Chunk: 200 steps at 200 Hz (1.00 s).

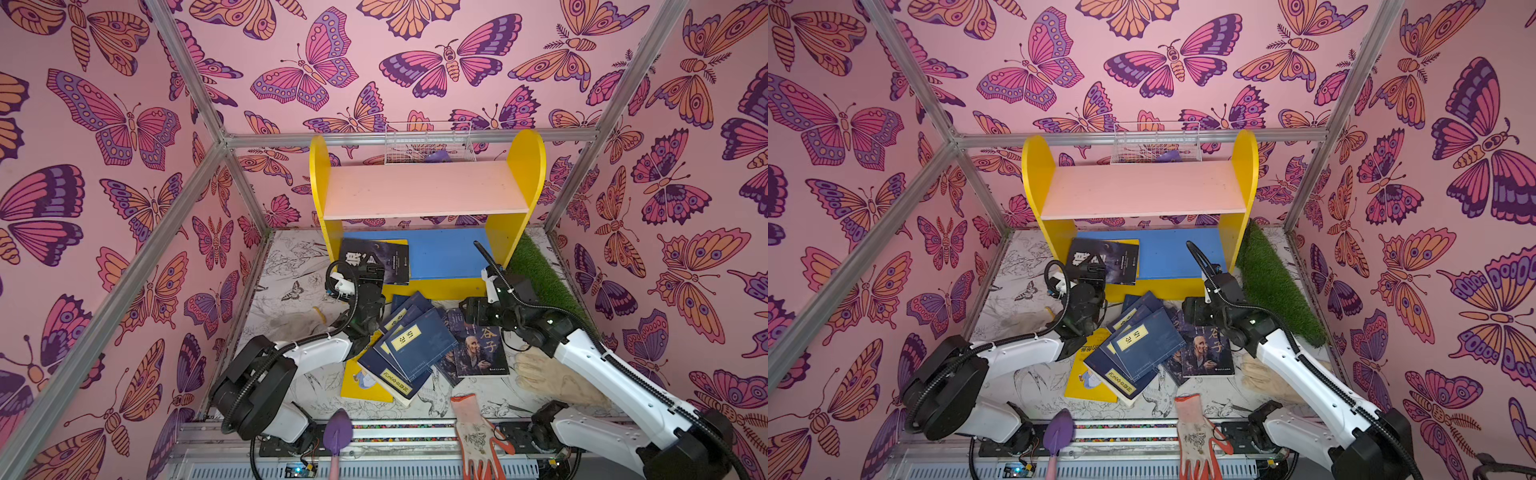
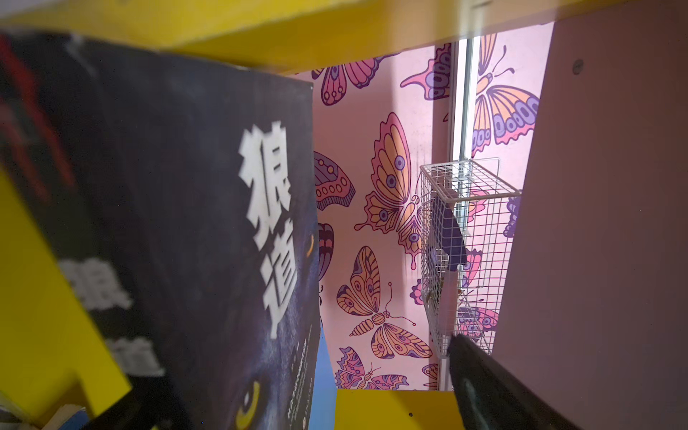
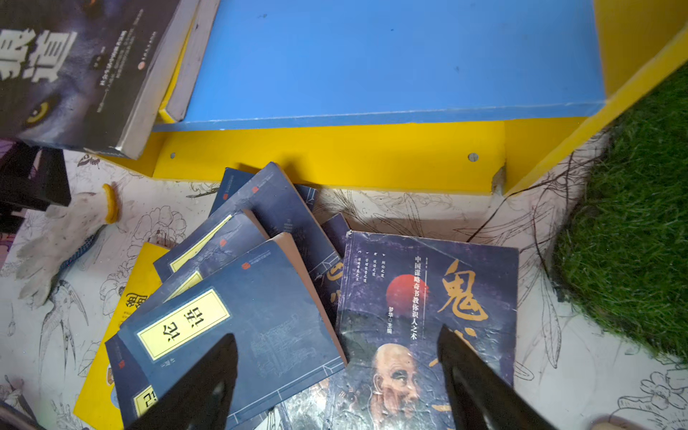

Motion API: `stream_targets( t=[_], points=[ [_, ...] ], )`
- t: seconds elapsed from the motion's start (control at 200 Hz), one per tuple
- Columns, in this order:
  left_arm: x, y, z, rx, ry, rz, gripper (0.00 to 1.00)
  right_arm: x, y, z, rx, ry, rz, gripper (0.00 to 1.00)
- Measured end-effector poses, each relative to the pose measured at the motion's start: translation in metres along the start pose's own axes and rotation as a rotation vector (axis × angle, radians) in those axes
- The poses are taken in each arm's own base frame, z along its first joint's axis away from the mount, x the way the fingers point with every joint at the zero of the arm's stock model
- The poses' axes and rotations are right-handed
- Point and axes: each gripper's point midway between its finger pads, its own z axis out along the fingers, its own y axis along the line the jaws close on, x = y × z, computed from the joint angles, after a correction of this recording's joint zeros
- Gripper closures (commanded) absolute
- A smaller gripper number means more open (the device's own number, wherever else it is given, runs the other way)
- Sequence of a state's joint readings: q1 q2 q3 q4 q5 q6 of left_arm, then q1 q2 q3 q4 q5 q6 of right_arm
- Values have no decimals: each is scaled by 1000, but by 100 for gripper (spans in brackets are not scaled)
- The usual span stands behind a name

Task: Stacking books/files
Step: Place the book at the bookshelf, then move the book to the bookshelf.

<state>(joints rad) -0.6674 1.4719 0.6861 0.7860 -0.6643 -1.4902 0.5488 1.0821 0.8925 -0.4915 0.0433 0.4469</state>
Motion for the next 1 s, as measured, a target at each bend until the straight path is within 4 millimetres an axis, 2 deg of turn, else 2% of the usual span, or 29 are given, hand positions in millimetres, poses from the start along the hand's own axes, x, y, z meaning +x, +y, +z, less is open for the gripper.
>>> stream_targets(
  t=[0.17,0.301,0.431,0.541,0.662,0.742,1.002],
  points=[
    [-3,-5,-8,-22,23,31,1,7,27,16,-37,41,-67,15],
    [-9,-5,-17,-47,34,65,1,3,54,33,-59,62,-139,15],
    [-16,8,-27,-90,36,92,1,-20,87,49,-83,52,-198,15],
    [-22,21,-35,-132,36,118,1,-44,105,58,-94,27,-227,15],
    [-28,19,-39,-141,24,125,1,-59,117,66,-96,28,-269,14],
    [-29,19,-40,-145,19,131,1,-61,121,74,-91,48,-300,15],
    [-31,23,-39,-157,18,161,1,-41,122,91,-48,153,-412,14]
  ],
)
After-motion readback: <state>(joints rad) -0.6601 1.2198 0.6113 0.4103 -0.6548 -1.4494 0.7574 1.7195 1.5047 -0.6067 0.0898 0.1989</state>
